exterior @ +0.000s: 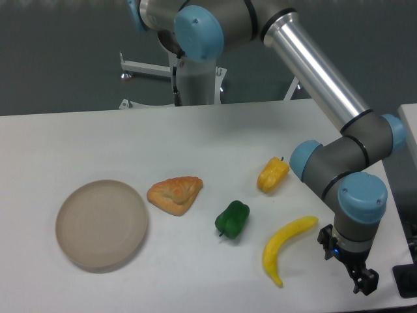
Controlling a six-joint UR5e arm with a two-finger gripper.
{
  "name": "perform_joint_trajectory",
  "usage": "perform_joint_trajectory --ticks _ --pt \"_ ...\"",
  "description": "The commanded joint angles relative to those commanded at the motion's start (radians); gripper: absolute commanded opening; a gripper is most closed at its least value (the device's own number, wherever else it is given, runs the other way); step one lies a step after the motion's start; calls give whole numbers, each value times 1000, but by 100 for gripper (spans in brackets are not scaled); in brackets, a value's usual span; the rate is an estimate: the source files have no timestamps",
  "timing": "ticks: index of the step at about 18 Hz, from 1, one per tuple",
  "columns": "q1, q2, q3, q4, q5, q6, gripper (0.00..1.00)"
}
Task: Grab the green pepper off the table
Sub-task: 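Move the open gripper over the green bell pepper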
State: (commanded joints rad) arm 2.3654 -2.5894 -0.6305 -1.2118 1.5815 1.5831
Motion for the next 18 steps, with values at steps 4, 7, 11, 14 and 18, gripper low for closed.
perform_joint_trajectory --ticks 4,7,11,14,18 --pt "0 6 -5 -2 9 -2 100" --pt "0 37 -50 -2 -1 -46 100" --pt "0 95 -125 -3 -8 -116 100" --pt "0 161 -214 -5 -8 -167 100" --pt "3 270 -351 -8 -8 -230 100"
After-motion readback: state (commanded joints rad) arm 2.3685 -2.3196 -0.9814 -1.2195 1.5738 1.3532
